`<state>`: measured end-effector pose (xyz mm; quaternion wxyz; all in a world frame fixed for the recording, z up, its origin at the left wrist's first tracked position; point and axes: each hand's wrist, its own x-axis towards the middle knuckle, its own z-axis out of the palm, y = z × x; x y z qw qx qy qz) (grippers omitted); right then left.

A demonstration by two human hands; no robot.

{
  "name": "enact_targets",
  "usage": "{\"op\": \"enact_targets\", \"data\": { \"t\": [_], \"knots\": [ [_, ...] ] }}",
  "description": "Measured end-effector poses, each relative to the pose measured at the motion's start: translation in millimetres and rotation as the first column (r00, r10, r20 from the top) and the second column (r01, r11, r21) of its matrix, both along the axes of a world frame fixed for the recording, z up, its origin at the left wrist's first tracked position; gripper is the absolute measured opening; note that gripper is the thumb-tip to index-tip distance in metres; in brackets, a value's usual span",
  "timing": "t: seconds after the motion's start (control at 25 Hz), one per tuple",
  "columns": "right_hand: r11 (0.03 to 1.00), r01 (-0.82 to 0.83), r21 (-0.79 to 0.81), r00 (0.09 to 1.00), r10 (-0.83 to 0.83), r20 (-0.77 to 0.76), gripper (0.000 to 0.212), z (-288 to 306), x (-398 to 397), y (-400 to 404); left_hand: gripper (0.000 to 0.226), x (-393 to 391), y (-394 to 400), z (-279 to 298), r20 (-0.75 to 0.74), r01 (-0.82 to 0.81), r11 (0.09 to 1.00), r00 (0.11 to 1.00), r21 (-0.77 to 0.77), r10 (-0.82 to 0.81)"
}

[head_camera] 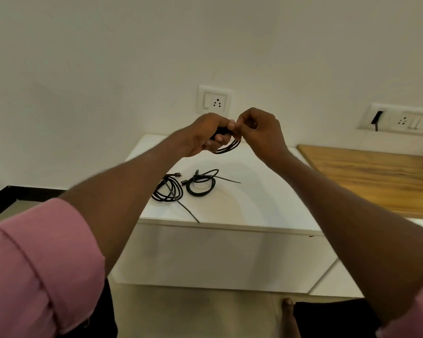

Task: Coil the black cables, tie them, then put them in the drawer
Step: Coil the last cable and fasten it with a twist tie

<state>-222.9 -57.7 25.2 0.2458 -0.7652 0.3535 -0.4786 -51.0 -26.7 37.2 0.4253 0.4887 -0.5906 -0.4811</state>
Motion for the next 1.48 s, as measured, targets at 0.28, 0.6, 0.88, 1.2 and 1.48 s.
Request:
{"op": "enact_targets", "data": {
  "t": [0.28,0.6,0.88,1.2,1.48],
  "knots": [
    [0.914,-0.128,0.385,0.978,0.052,0.199,0.028,-1,-3,4,0.042,-4,-6,-3,-0.08,0.045,0.997,0.996,0.057,-0.04],
    [0.907,0.023,0.421,0.987,-0.087,0.132,0.028,-5,-22,1,0.014,-24,-10,-13,-0.192,0.037,0.996,0.981,0.077,-0.021],
    [0.84,0.154,0.52,0.988,-0.139,-0.069,0.038,-18,-86,-14,0.023,-67,-10,-26,-0.165,0.004,0.994,0.986,0.112,0.014],
    [0.828,0.559,-0.053,0.452,-0.357,-0.818,0.015,-61,-164,-35,0.02,-85,-14,-35,-0.118,-0.078,0.99,0.989,0.12,0.092],
    [0.83,0.553,-0.071,0.343,-0.304,-0.889,0.003,-66,-153,-36,0.017,-73,-16,-40,-0.094,-0.129,0.985,0.986,0.112,0.139]
  ]
}}
